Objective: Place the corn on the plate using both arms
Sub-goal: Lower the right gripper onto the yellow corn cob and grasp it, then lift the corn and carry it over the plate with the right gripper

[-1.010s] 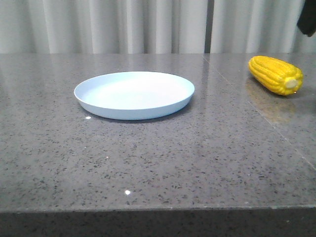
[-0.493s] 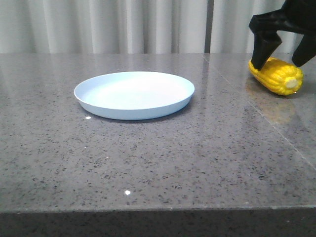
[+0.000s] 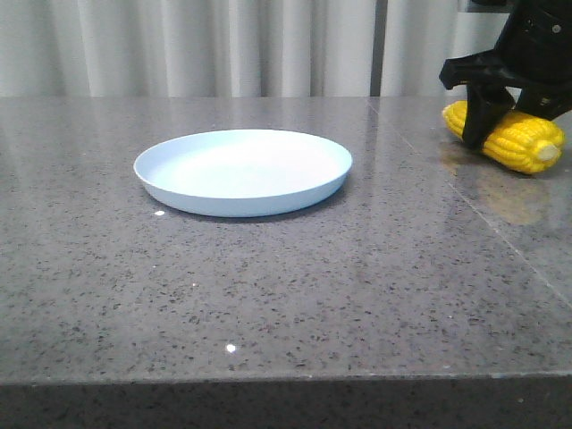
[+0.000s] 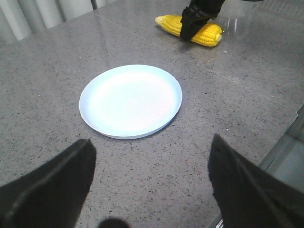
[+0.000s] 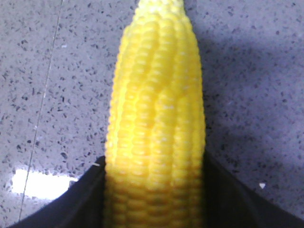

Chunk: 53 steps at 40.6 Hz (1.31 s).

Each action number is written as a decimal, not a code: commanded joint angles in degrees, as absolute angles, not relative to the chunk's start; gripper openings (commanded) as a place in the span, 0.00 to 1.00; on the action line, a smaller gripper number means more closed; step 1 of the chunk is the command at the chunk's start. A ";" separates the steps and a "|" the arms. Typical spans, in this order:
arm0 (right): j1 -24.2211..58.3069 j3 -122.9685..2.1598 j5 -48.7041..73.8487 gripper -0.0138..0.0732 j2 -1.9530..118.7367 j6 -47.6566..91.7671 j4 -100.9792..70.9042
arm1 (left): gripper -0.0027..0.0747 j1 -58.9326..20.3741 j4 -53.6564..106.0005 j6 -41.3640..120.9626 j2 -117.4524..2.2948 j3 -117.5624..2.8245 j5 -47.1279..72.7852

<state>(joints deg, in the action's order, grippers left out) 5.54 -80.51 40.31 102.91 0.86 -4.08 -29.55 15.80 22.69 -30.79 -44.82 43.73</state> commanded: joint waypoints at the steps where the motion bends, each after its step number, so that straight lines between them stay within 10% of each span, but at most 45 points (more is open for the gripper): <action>1: 5.40 -83.85 41.35 0.40 100.00 1.23 -4.45 | 0.67 -29.92 16.87 22.42 -30.98 -46.18 39.49; 21: 12.49 -104.78 66.94 0.40 98.82 1.25 -15.98 | 0.67 -29.92 16.87 22.42 -30.98 -46.18 39.49; 53: 36.07 -95.57 40.77 0.45 105.18 -20.73 -9.23 | 0.67 -29.92 16.87 22.42 -30.98 -46.18 39.49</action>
<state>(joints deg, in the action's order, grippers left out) 35.90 -95.51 47.77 108.34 -19.80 -9.93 -29.55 15.80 22.69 -30.79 -44.82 43.73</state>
